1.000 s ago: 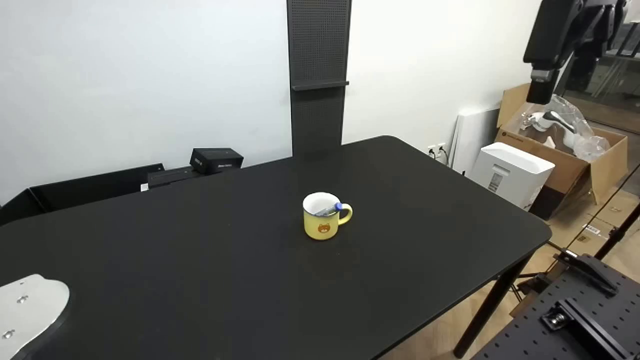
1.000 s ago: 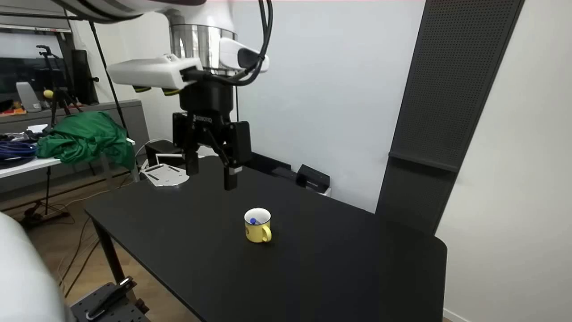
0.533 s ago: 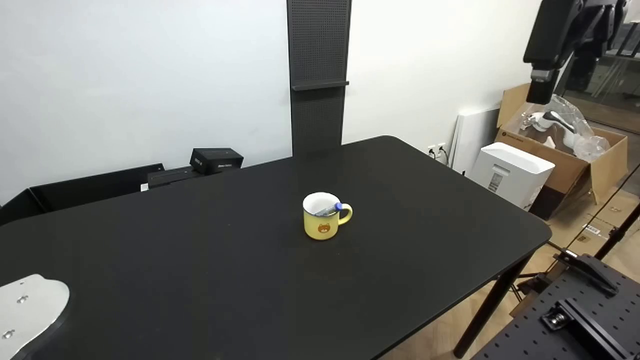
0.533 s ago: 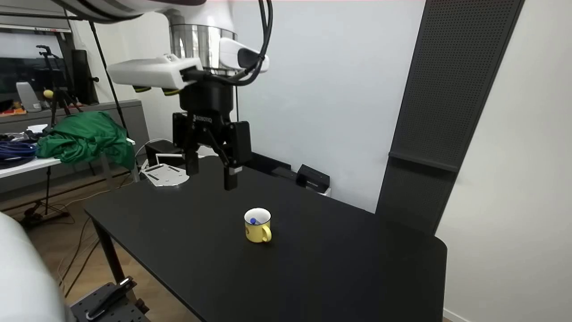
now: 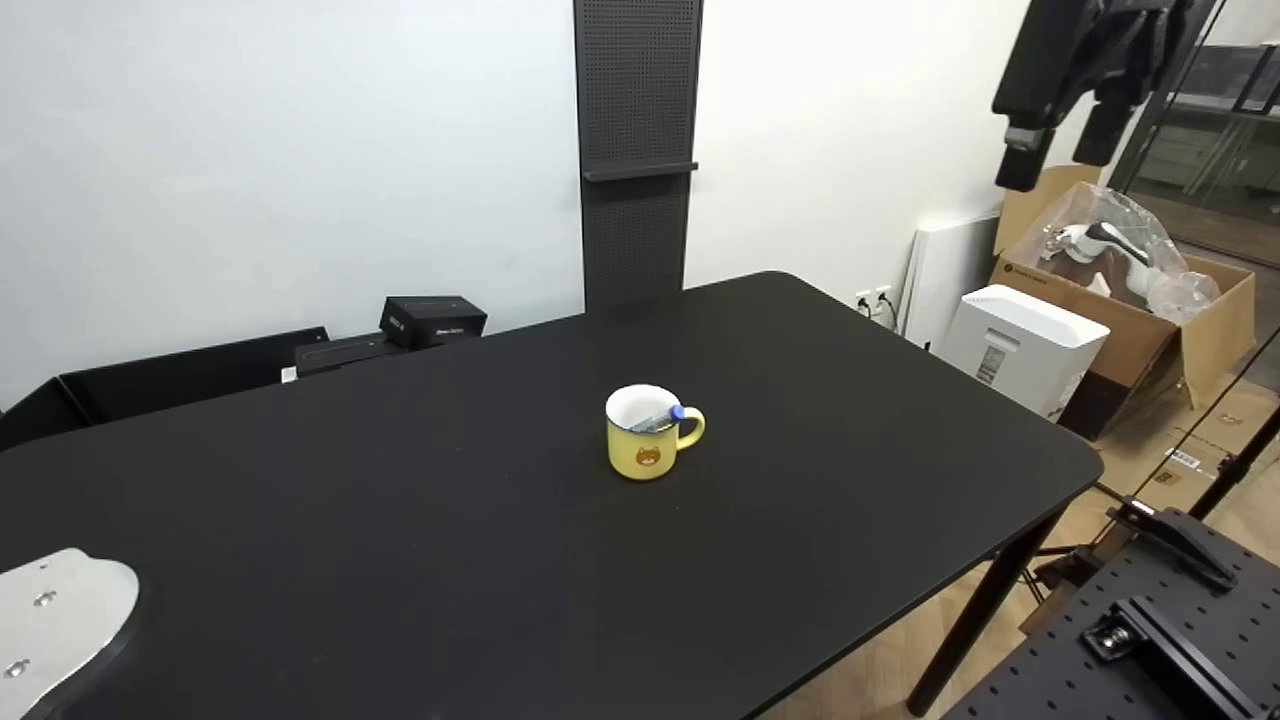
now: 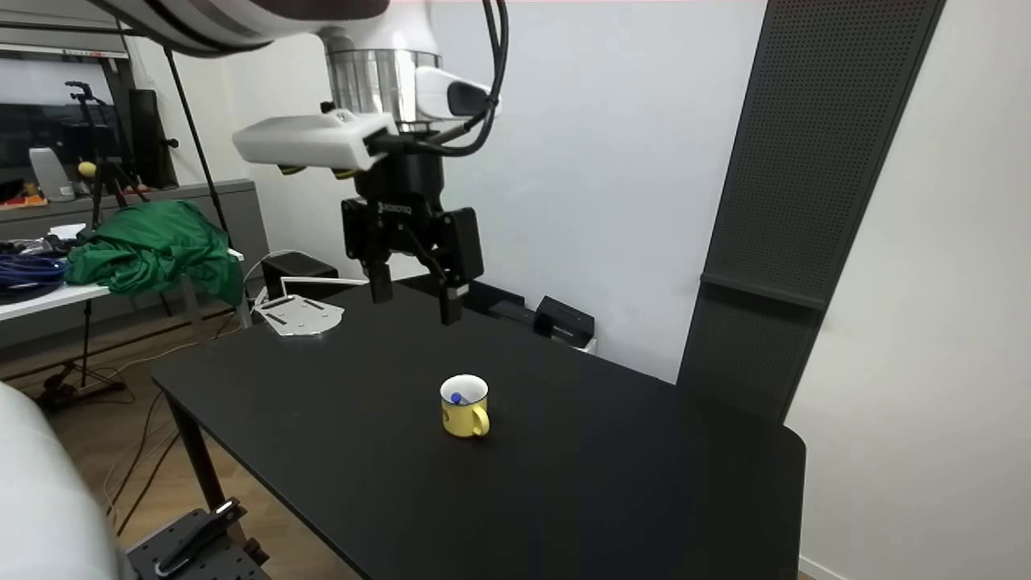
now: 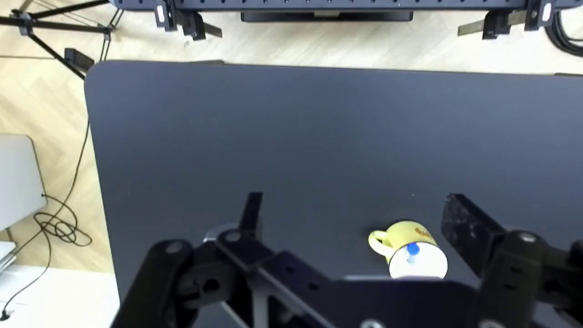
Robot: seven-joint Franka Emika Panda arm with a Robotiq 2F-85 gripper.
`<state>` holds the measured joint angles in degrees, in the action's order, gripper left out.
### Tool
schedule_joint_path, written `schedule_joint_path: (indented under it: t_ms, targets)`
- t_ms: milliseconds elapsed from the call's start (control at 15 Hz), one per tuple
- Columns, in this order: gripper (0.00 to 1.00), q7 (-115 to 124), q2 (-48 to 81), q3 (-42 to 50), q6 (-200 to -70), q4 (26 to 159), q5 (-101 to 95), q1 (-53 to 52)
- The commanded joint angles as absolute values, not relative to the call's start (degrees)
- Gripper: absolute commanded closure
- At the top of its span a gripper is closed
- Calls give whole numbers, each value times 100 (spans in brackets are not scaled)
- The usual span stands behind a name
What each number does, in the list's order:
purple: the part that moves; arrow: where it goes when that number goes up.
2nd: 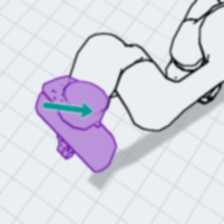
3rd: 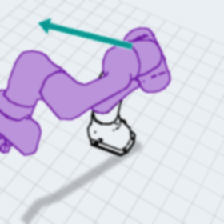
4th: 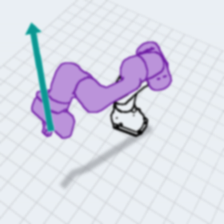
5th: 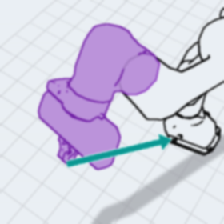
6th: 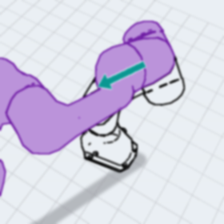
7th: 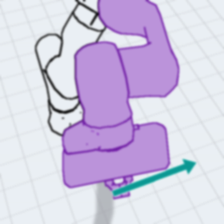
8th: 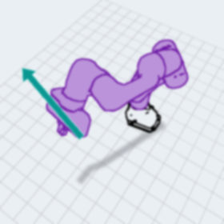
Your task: Remove the marker from the mug and put it on the table
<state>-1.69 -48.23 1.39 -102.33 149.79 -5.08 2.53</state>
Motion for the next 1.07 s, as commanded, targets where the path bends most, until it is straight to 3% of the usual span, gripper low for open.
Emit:
schedule_joint_path:
  t_ms: [0, 533, 1000]
  targets:
    - [0, -103, -3985, 101, -11184, 14710, -610, 217]
    - [0, 12, -2213, -231, -12755, 14022, -984, 262]
    - [0, -175, -1448, -261, -13281, 14008, -1003, 69]
